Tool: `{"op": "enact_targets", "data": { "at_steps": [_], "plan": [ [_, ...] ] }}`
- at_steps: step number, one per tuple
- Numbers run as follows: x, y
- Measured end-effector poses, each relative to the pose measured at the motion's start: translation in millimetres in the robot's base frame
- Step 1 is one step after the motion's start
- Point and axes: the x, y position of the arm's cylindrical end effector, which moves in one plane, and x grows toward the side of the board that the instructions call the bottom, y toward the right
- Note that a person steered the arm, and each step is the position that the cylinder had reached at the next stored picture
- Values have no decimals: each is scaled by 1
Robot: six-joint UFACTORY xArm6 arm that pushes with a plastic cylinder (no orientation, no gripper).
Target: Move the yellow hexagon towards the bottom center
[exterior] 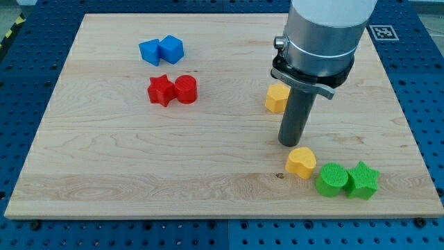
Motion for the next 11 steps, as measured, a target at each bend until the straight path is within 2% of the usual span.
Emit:
{"op": "enact_targets", "data": {
  "at_steps": [2, 3, 5, 6, 7, 9, 11],
  "plan": [
    [35, 0],
    [19, -1],
    [-63, 66],
    [-108, 56],
    [-105, 11],
    [2, -43],
    [-77, -18]
  ]
}}
